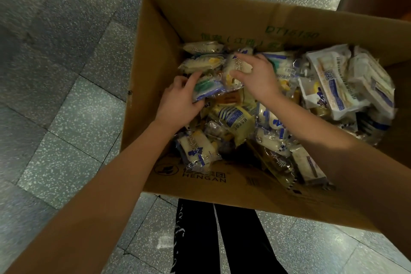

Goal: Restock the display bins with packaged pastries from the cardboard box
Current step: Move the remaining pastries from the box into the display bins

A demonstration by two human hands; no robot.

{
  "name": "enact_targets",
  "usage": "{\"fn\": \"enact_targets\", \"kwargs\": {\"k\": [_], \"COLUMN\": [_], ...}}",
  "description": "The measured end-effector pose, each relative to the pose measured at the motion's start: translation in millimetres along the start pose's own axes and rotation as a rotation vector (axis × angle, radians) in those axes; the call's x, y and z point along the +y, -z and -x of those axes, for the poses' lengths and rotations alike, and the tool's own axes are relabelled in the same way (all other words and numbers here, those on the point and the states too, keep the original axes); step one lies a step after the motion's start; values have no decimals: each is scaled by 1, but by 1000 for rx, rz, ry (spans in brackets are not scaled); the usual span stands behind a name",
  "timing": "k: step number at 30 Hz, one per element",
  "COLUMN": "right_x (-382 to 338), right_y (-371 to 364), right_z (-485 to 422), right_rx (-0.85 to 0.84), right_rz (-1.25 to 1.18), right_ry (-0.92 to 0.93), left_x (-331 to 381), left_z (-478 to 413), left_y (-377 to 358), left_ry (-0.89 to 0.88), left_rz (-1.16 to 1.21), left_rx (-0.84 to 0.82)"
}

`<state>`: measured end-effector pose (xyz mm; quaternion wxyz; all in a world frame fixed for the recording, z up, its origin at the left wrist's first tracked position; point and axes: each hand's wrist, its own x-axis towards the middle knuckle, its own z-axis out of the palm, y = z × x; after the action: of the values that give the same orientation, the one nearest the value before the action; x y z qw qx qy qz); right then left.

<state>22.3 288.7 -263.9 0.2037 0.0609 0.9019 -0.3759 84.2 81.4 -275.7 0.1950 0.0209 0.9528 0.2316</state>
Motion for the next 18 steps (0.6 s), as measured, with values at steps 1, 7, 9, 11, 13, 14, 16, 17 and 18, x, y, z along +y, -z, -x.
{"fn": "enact_targets", "kwargs": {"k": [1, 7, 9, 11, 13, 14, 16, 17, 18], "right_x": [0, 4, 6, 9, 13, 15, 21, 25, 31], "right_y": [-1, 3, 12, 25, 39, 46, 58, 64, 67], "right_z": [-1, 12, 25, 39, 53, 61, 76, 84, 90], "right_rx": [-17, 69, 74, 83, 87, 83, 50, 14, -33], "right_rz": [-26, -106, -141, -166, -153, -122, -2, 79, 149], "right_ry": [3, 71, 95, 123, 120, 112, 93, 85, 82], "left_x": [2, 9, 14, 18, 24, 27, 36, 41, 45], "left_z": [0, 7, 13, 17, 20, 22, 26, 28, 29], "left_y": [0, 16, 24, 33, 42, 45, 47, 44, 40], "left_ry": [14, 127, 237, 345, 432, 467, 483, 474, 465], "left_rz": [8, 337, 537, 731, 917, 999, 1081, 1078, 1047], "left_rx": [18, 106, 60, -13, -99, -146, -234, -267, -291]}}
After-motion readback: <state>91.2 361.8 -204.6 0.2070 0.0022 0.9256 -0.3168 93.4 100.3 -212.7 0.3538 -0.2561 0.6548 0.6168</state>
